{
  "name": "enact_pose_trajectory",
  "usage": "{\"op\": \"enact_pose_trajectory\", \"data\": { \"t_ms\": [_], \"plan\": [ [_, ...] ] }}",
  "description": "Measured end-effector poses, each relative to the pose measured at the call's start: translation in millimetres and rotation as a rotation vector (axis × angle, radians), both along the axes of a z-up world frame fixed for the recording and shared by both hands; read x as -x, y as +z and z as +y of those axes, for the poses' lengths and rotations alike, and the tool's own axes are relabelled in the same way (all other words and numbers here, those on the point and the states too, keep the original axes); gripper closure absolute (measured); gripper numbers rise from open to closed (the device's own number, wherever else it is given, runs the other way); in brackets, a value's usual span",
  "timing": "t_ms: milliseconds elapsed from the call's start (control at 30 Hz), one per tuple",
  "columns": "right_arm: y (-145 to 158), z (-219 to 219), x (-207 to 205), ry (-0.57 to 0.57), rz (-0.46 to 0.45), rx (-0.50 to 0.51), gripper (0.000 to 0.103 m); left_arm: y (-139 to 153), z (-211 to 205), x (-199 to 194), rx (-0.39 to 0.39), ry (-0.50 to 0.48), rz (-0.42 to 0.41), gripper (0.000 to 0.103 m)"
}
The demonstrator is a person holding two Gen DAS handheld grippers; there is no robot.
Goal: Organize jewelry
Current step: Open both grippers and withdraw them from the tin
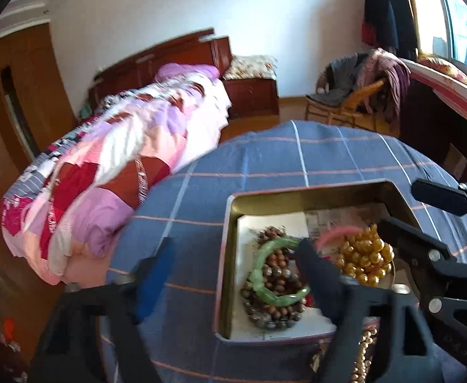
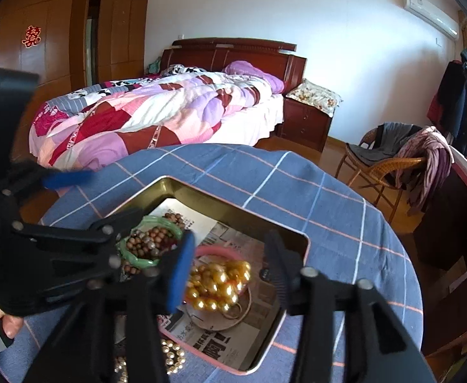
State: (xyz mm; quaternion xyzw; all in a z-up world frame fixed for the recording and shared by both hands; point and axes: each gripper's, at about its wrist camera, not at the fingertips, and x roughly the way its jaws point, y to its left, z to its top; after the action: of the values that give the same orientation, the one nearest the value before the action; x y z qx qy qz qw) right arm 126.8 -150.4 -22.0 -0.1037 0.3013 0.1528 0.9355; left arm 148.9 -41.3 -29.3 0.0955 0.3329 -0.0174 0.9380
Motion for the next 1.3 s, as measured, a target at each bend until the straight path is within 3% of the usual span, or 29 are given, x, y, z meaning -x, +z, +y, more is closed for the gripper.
{"op": "enact_pose_trajectory", "data": {
  "t_ms": [67,200,633,1067,1300],
  "plan": [
    [-0.7,-2.6,2.1,-0.012,0.007,0.008,0.051,1.4,3.0,5.0,0.008,-0.01,0.004,0.022],
    [-1.2,-13.3,14.7,-0.058,0.01,0.003,0.039,-3.1,13.0,13.8,0.0,0.011,0.022,0.022],
    [-18.5,-18.6,64.1,-0.1,0.044,0.016,0.025,-31.4,18.5,70.1,0.015,0.024,0.106,0.022],
    [-44.7,-26.6,69.5,-0.155,0.106,0.005,0.023,-45.8,-12.9,87.9,-0.006,-0.053,0.134,0.022],
    [-46.1,-24.7,73.4,-0.165,0.098,0.022,0.018,-52.9,-18.4,88.6,0.026,-0.106,0.176,0.05]
  ]
}}
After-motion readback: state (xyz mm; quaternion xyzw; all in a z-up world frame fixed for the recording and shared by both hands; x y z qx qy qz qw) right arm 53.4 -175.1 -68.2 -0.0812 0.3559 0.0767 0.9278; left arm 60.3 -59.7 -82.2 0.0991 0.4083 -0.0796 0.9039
